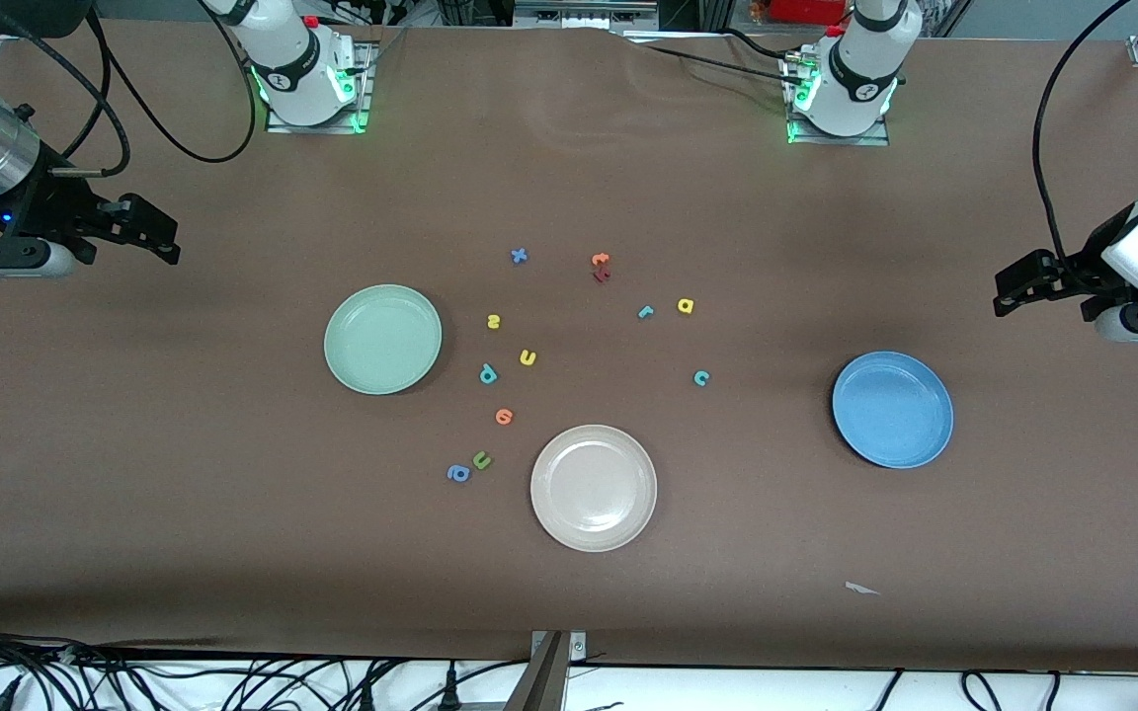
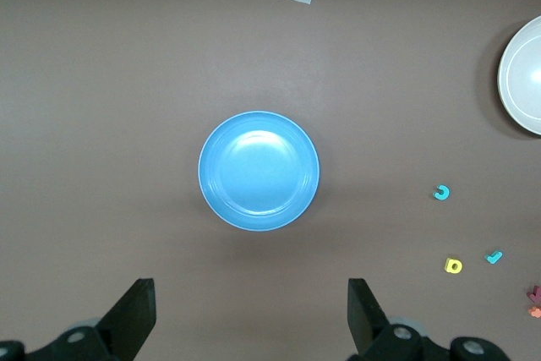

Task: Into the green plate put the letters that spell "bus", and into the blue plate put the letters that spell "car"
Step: 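Move the right gripper toward the letters while the left gripper follows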

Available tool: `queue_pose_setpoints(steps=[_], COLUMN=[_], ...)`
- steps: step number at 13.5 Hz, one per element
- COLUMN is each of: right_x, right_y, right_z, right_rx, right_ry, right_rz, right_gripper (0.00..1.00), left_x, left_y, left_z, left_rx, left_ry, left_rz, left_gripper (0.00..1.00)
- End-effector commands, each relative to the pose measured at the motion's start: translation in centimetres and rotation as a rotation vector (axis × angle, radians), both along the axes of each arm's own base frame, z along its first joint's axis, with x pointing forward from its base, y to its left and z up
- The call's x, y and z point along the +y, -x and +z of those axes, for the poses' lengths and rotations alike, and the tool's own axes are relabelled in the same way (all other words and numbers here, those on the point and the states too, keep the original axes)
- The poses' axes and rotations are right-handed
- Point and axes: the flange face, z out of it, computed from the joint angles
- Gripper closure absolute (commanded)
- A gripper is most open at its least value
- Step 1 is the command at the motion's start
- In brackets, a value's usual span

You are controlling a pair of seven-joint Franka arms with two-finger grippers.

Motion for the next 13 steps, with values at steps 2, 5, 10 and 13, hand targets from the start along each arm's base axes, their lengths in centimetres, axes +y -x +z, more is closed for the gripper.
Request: queue_pose_setpoints(steps=[2,5,10,13], right_x=[0.3,0.3,0.9,-0.4], right_y=[-0.6,-1.8,-2.1,-3.0], right_z=[-1.1,-3.4,-5.3,-7.4], right_rx=[0.027,0.068,0.120,0.173], right_ry=[0.007,0.011,-0.010,-0.056], right_rz=[0.019,0.019,0.015,-0.021], right_gripper=[0.00,0.00,0.00,0.00], left_x=[0.1,0.1,-0.1,-0.8], left_y=[0.0,0.0,-0.3,-0.7], left_z=[0.1,0.0,-0.6,-1.7], left_rx=[-0.006,-0.004,0.005,0.022], left_ry=[0.003,0.003,0.002,0.002], left_rz=[-0.022,-0.020,-0.025,-0.032], left_gripper=[0.00,0.00,0.00,0.00])
